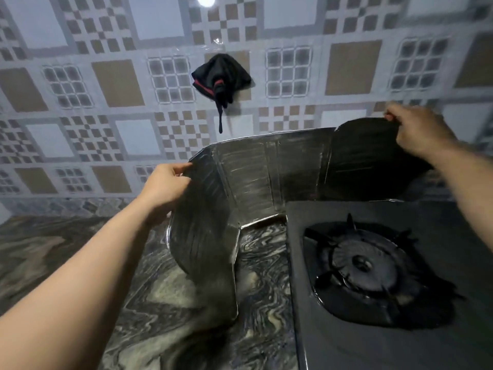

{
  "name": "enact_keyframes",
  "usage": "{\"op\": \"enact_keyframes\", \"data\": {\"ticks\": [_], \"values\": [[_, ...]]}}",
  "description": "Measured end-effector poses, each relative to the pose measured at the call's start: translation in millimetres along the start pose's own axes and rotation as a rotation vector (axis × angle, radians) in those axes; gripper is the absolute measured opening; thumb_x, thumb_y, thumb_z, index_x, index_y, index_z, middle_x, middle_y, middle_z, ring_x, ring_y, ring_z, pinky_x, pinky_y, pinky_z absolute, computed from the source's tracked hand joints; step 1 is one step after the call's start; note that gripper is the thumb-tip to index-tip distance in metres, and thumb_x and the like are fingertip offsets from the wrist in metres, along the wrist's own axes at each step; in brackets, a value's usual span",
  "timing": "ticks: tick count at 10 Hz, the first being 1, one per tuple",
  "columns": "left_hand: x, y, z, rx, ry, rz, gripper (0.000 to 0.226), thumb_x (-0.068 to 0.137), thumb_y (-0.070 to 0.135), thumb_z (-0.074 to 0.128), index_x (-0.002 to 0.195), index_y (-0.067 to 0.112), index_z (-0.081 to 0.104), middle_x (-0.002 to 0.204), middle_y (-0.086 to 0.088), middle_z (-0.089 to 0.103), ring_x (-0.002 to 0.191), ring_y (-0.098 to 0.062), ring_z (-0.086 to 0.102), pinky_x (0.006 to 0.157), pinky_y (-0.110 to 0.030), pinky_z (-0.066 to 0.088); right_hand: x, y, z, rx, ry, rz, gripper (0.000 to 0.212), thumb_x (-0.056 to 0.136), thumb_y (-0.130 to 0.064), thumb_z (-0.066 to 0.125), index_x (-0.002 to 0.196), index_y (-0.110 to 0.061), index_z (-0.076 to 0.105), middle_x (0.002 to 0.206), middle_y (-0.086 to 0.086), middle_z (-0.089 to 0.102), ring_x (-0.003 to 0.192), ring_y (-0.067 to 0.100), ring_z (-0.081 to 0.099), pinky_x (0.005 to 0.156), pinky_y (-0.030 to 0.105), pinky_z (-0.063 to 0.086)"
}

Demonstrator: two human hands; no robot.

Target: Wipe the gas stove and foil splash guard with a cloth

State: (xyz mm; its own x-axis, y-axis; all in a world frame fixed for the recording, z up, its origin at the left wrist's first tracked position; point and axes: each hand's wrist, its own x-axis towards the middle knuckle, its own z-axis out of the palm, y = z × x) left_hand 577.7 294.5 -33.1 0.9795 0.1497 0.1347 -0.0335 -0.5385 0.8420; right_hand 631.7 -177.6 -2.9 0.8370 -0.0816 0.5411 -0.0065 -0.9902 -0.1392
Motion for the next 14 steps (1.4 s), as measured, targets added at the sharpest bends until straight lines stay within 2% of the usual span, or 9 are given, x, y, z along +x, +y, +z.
{"op": "enact_keyframes", "data": {"ticks": [3,5,6,8,10,11,12,13,14], "values": [[8.3,51.3,90.4,-0.084,-0.104,0.034,0.048,0.081,0.003,0.052,0.123,0.021,0.069,0.098,-0.002,0.076,0.092,-0.025,0.072,0.089,-0.048,0.057,-15.9,98.1,-10.4,-0.106,0.002,0.152,0.044,0.08,0.002,0.053,0.104,-0.035,0.047,0.099,0.023,0.056,0.089,0.043,0.057,0.079,0.048,0.052],[11.7,64.1,120.4,-0.117,-0.193,0.028,0.039,0.092,-0.003,0.052,0.124,0.015,0.065,0.091,-0.002,0.072,0.082,-0.017,0.07,0.072,-0.028,0.061,-14.4,119.8,-18.2,-0.168,-0.003,0.135,0.048,0.079,0.004,0.055,0.114,-0.028,0.052,0.104,0.022,0.059,0.103,0.041,0.052,0.093,0.049,0.036],[11.7,62.4,127.1,-0.098,-0.176,0.025,0.043,0.091,-0.001,0.052,0.128,0.016,0.064,0.09,0.0,0.071,0.083,-0.022,0.071,0.079,-0.039,0.061,-18.0,120.7,-10.9,-0.151,-0.087,0.166,0.051,0.081,0.003,0.055,0.121,-0.028,0.051,0.118,0.021,0.057,0.111,0.041,0.048,0.097,0.049,0.035],[10.1,64.6,129.9,-0.103,-0.224,0.055,0.044,0.094,-0.001,0.05,0.132,0.019,0.061,0.121,-0.004,0.065,0.091,-0.01,0.065,0.067,-0.017,0.055,-25.5,122.5,7.0,-0.163,-0.216,0.242,0.074,0.081,-0.004,0.064,0.145,-0.031,0.036,0.151,0.01,0.038,0.134,0.038,0.032,0.109,0.057,0.027],[6.3,63.8,135.3,-0.091,-0.226,0.084,0.045,0.094,0.002,0.052,0.134,0.022,0.06,0.103,0.004,0.065,0.07,-0.008,0.055,0.072,-0.026,0.048,-33.6,120.6,14.2,-0.13,-0.248,0.245,0.087,0.084,-0.015,0.066,0.153,-0.039,0.02,0.166,0.001,0.003,0.15,0.031,-0.001,0.117,0.06,0.002],[3.4,64.7,137.2,-0.068,-0.209,0.109,0.045,0.094,0.003,0.053,0.133,0.026,0.06,0.091,0.003,0.064,0.042,-0.001,0.041,0.045,-0.015,0.039,-37.5,110.6,15.9,-0.093,-0.242,0.223,0.087,0.084,-0.019,0.067,0.152,-0.042,0.018,0.166,-0.001,0.001,0.151,0.03,-0.004,0.117,0.061,0.001],[-3.6,72.3,133.4,-0.032,-0.221,0.115,0.046,0.092,0.006,0.056,0.133,0.028,0.059,0.091,-0.001,0.066,0.05,-0.004,0.049,0.046,-0.016,0.042,-44.6,96.3,15.3,-0.009,-0.242,0.226,0.083,0.085,-0.022,0.068,0.151,-0.042,0.021,0.166,0.0,0.005,0.151,0.029,-0.002,0.117,0.063,0.0],[-15.3,80.5,129.5,-0.033,-0.245,0.135,0.05,0.088,0.012,0.059,0.135,0.03,0.058,0.13,-0.009,0.062,0.096,-0.019,0.068,0.08,-0.034,0.059,-53.8,80.8,12.3,0.063,-0.215,0.223,0.078,0.086,-0.024,0.068,0.151,-0.04,0.027,0.165,0.001,0.012,0.151,0.03,0.006,0.116,0.062,0.005],[-32.4,92.7,124.1,0.023,-0.201,0.175,0.053,0.09,0.011,0.059,0.142,0.021,0.051,0.132,-0.003,0.058,0.104,-0.019,0.063,0.094,-0.04,0.054,-63.1,72.7,11.6,0.187,-0.165,0.187,0.072,0.085,-0.026,0.07,0.149,-0.03,0.035,0.161,0.006,0.026,0.147,0.032,0.022,0.118,0.055,0.019]]}}
